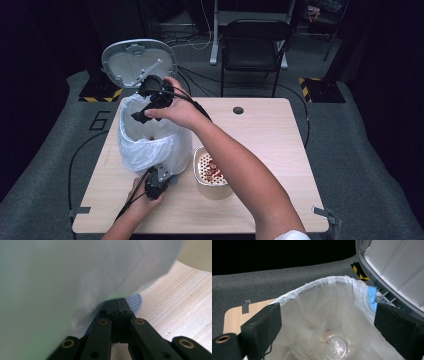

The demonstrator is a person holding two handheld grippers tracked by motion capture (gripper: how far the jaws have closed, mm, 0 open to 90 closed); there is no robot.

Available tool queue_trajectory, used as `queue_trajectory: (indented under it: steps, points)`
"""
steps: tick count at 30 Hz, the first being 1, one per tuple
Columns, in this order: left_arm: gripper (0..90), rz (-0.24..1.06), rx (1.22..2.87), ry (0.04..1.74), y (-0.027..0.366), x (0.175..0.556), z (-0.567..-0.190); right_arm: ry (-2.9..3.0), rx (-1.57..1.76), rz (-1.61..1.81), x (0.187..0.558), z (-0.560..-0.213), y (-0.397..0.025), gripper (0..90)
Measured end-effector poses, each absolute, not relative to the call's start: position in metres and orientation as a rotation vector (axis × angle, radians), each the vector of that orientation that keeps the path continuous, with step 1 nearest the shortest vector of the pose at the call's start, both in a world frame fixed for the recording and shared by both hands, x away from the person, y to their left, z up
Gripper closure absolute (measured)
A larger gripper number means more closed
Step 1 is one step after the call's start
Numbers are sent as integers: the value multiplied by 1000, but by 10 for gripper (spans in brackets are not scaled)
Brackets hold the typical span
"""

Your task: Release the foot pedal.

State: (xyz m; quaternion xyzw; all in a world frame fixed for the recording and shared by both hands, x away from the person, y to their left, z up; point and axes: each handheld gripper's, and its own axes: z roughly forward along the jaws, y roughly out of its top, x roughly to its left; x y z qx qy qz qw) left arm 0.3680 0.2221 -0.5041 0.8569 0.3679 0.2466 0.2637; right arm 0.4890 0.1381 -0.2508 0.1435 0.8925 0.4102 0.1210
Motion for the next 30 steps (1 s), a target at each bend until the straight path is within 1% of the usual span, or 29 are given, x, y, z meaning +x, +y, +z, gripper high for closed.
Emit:
queue_trajectory:
  steps: [2,3,8,9,11,12,13,15,17,18,19,20,21,23,26,27,30]
  points:
    - [900,656,2329,984,223,369,-503,2595,417,1214,486,-252,136,40]
    - [900,637,2296,1006,222,368,-505,2592,406,1219,486,-251,133,40]
    - [900,652,2319,993,223,369,-504,2558,437,1280,484,-245,113,52]
    - [900,646,2318,995,224,369,-504,2552,425,1287,483,-244,98,103]
    - [900,655,2304,1003,223,369,-504,2555,418,1301,480,-244,84,136]
    - [900,655,2304,1003,223,369,-504,2555,418,1301,480,-244,84,136]
    - [900,632,2302,1015,223,369,-504,2550,414,1306,477,-246,65,139]
    - [900,616,2309,1021,224,369,-503,2548,422,1308,476,-247,59,142]
    - [900,646,2300,1008,226,370,-504,2533,447,1308,476,-251,39,157]
    - [852,637,2290,1024,227,369,-503,2524,457,1295,476,-255,26,157]
    - [821,633,2278,1031,228,368,-503,2516,460,1288,476,-256,21,159]
    - [764,633,2278,1031,228,368,-503,2516,460,1288,476,-256,21,159]
    - [711,588,2268,1039,233,368,-502,2517,502,1272,475,-259,5,170]
    - [670,562,2250,1051,233,365,-502,2509,533,1267,475,-262,-7,173]
    - [603,568,2240,1038,229,360,-500,2498,554,1266,474,-265,-19,175]
    - [584,579,2243,1008,226,358,-497,2491,576,1249,473,-270,-31,178]
    - [550,525,2262,998,221,354,-494,2473,595,1238,471,-276,-46,183]
